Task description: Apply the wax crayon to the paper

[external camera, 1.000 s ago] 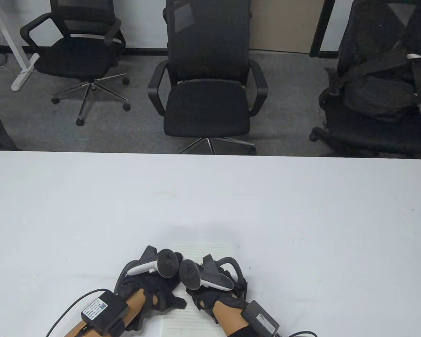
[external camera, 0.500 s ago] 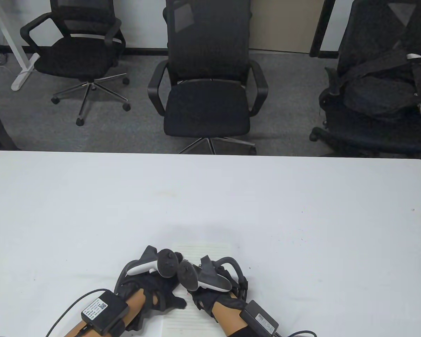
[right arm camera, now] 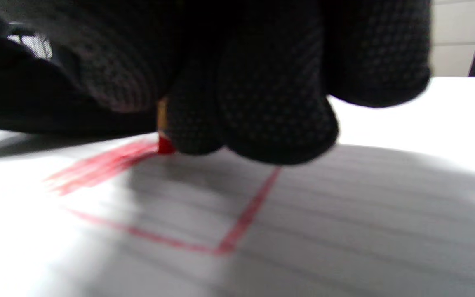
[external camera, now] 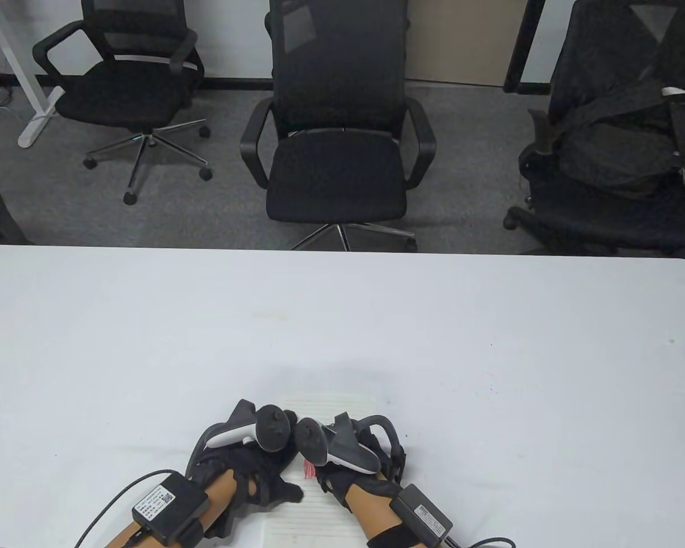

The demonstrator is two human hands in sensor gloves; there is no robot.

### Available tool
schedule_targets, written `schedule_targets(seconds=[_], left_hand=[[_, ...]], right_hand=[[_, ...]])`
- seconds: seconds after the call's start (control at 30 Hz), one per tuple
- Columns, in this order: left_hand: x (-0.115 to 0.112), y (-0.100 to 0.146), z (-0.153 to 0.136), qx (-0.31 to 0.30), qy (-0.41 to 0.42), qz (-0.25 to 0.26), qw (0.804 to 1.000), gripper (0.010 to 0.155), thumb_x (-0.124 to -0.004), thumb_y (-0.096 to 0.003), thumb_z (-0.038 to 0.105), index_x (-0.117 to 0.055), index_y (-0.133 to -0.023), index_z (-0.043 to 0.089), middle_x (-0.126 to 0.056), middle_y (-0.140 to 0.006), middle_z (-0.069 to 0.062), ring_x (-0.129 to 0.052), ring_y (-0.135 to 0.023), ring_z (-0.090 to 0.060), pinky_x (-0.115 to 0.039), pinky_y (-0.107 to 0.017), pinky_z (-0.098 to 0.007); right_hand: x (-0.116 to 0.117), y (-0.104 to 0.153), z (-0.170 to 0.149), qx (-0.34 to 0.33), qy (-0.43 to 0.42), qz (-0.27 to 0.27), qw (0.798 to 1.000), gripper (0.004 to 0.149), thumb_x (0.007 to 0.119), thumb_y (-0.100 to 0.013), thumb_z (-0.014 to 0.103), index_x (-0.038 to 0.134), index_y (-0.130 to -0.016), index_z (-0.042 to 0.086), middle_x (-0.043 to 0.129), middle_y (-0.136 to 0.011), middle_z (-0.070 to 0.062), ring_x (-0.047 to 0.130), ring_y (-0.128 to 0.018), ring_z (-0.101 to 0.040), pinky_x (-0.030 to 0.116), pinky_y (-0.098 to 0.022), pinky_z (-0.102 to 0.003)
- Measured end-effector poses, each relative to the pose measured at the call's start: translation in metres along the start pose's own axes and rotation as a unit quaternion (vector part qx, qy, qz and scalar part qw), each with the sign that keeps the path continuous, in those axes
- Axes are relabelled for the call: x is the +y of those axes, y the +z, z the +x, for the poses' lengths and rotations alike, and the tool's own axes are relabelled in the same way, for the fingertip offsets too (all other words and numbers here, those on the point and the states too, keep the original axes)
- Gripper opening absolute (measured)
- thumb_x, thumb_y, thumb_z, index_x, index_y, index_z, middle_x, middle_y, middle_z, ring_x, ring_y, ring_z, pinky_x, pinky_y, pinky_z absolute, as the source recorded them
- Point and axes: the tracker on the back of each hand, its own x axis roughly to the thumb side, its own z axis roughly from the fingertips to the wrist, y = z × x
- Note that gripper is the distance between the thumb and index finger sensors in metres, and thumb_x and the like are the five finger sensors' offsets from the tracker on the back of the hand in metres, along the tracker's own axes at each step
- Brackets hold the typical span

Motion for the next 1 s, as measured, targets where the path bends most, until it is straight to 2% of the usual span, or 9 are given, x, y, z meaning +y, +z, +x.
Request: schedule_targets(seconds=[0.03, 0.07, 0.27, 0.43, 0.57, 0.63, 0.73, 0.8, 1.0], left_hand=[[0.0, -0.0001, 0.0, 0.0, 0.0, 0.0, 1.0, 0.103, -0.074, -0.0359, 0.08, 0.001, -0.101, 0.052, 0.016, -0.104, 0.02, 0.015, -0.103, -0.016, -0.001, -0.072, -0.06], [0.0, -0.0001, -0.0001, 0.0, 0.0, -0.001, 1.0, 0.103, -0.074, -0.0361, 0.08, 0.001, -0.101, 0.052, 0.016, -0.104, 0.02, 0.015, -0.103, -0.016, -0.001, -0.072, -0.06], [-0.0002, -0.0001, 0.0001, 0.0, 0.0, 0.0, 1.0, 0.103, -0.074, -0.0361, 0.08, 0.001, -0.101, 0.052, 0.016, -0.104, 0.02, 0.015, -0.103, -0.016, -0.001, -0.072, -0.06], [-0.0001, -0.0002, 0.0, 0.0, 0.0, 0.0, 1.0, 0.103, -0.074, -0.036, 0.08, 0.001, -0.101, 0.052, 0.016, -0.104, 0.02, 0.015, -0.103, -0.016, -0.001, -0.072, -0.06], [-0.0002, -0.0003, 0.0001, -0.001, 0.001, 0.0, 1.0, 0.103, -0.074, -0.0361, 0.08, 0.001, -0.101, 0.052, 0.016, -0.104, 0.02, 0.015, -0.103, -0.016, -0.001, -0.072, -0.06], [-0.0003, -0.0003, 0.0001, 0.0, 0.001, 0.0, 1.0, 0.103, -0.074, -0.036, 0.08, 0.001, -0.101, 0.052, 0.016, -0.104, 0.02, 0.016, -0.103, -0.016, -0.001, -0.072, -0.06], [-0.0002, -0.0003, 0.0001, 0.0, 0.001, 0.0, 1.0, 0.103, -0.074, -0.036, 0.08, 0.001, -0.101, 0.052, 0.016, -0.104, 0.02, 0.015, -0.103, -0.016, -0.001, -0.072, -0.06], [-0.0001, -0.0003, 0.0001, 0.0, 0.001, 0.0, 1.0, 0.103, -0.074, -0.036, 0.08, 0.001, -0.101, 0.052, 0.016, -0.104, 0.02, 0.015, -0.103, -0.016, -0.001, -0.072, -0.06], [0.0, -0.0004, 0.0001, 0.0, 0.001, 0.0, 1.0, 0.103, -0.074, -0.0359, 0.08, 0.0, -0.101, 0.053, 0.016, -0.104, 0.02, 0.015, -0.103, -0.016, -0.001, -0.072, -0.06]], right_hand=[[-0.0017, -0.0012, 0.0, -0.003, -0.009, 0.056, 0.998, 0.04, 0.086, -0.038, 0.037, 0.087, -0.074, 0.02, 0.1, -0.058, -0.007, 0.102, -0.036, -0.02, 0.087, -0.039, -0.046], [-0.0015, -0.0008, 0.0003, 0.0, -0.016, 0.073, 0.997, 0.04, 0.086, -0.039, 0.037, 0.086, -0.075, 0.021, 0.1, -0.059, -0.007, 0.102, -0.037, -0.02, 0.087, -0.04, -0.046], [0.002, -0.0028, 0.0016, 0.041, 0.015, -0.049, 0.998, 0.04, 0.086, -0.038, 0.038, 0.087, -0.074, 0.022, 0.101, -0.058, -0.006, 0.102, -0.035, -0.019, 0.088, -0.038, -0.045], [-0.0016, -0.0024, 0.0028, 0.024, -0.008, 0.039, 0.999, 0.04, 0.086, -0.039, 0.037, 0.087, -0.075, 0.02, 0.1, -0.058, -0.008, 0.102, -0.036, -0.02, 0.087, -0.039, -0.046], [0.0014, -0.0025, 0.0026, 0.046, 0.02, -0.038, 0.998, 0.039, 0.086, -0.039, 0.037, 0.087, -0.074, 0.021, 0.101, -0.058, -0.007, 0.102, -0.036, -0.02, 0.088, -0.039, -0.046], [0.0012, -0.0036, 0.0011, 0.048, 0.031, -0.048, 0.997, 0.04, 0.086, -0.038, 0.038, 0.087, -0.074, 0.021, 0.101, -0.057, -0.006, 0.102, -0.035, -0.019, 0.088, -0.038, -0.045], [-0.0006, -0.0029, 0.0018, 0.028, 0.024, -0.016, 0.999, 0.04, 0.086, -0.038, 0.037, 0.087, -0.074, 0.02, 0.101, -0.057, -0.007, 0.102, -0.035, -0.019, 0.088, -0.039, -0.046], [-0.0019, -0.0025, 0.0021, 0.017, 0.003, 0.046, 0.999, 0.04, 0.086, -0.039, 0.037, 0.087, -0.075, 0.02, 0.1, -0.058, -0.007, 0.102, -0.037, -0.02, 0.087, -0.04, -0.046], [0.0015, -0.0015, 0.0015, 0.037, 0.02, -0.043, 0.998, 0.04, 0.086, -0.038, 0.038, 0.087, -0.074, 0.022, 0.101, -0.058, -0.006, 0.102, -0.036, -0.019, 0.088, -0.039, -0.045]])
